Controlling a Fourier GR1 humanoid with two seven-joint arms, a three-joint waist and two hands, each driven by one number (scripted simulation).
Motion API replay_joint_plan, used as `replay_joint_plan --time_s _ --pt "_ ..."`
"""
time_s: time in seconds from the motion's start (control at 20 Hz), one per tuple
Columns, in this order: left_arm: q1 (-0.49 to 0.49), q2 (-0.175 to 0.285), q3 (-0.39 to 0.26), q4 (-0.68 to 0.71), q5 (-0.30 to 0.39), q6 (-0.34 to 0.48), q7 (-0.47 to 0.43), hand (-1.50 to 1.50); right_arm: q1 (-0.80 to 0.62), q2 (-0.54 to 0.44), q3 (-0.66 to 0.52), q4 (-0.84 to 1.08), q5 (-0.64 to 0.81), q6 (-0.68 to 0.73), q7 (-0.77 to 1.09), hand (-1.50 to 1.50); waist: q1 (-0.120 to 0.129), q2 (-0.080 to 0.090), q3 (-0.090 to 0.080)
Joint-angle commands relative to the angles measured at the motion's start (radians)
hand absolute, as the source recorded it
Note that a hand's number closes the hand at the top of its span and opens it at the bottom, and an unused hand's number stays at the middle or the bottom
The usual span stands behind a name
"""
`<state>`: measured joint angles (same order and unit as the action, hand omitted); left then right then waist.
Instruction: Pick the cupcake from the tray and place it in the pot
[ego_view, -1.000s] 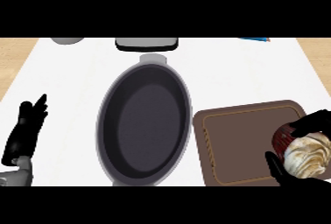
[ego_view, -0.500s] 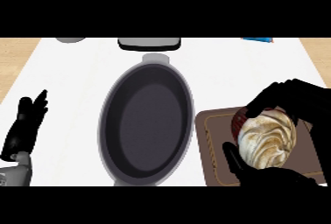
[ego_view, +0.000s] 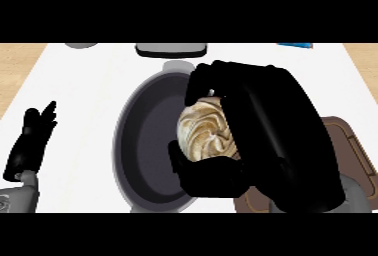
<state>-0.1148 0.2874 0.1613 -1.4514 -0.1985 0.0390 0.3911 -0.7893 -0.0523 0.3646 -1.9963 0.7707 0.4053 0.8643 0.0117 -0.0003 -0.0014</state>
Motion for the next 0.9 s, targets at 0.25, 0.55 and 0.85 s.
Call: replay_joint_plan --time_s 0.25,0.55,0.85 --pt "-0.007 0.004 0.020 0.035 0.010 -0.018 -0.025 0.00 -0.042 0.052 0.093 0.329 -0.079 -0.152 -0.006 1.50 0.001 0.003 0.001" --pt "-0.019 -0.004 0.000 0.019 -0.017 -0.007 -0.015 0.00 -0.019 0.052 0.190 0.566 -0.201 -0.427 -0.057 -1.50 0.012 0.005 0.001" --pt "0.026 -0.033 -0.017 0.009 -0.030 0.007 -0.030 0.00 0.007 0.052 0.153 0.557 -0.332 -0.669 -0.181 -1.50 0.014 0.005 0.002"
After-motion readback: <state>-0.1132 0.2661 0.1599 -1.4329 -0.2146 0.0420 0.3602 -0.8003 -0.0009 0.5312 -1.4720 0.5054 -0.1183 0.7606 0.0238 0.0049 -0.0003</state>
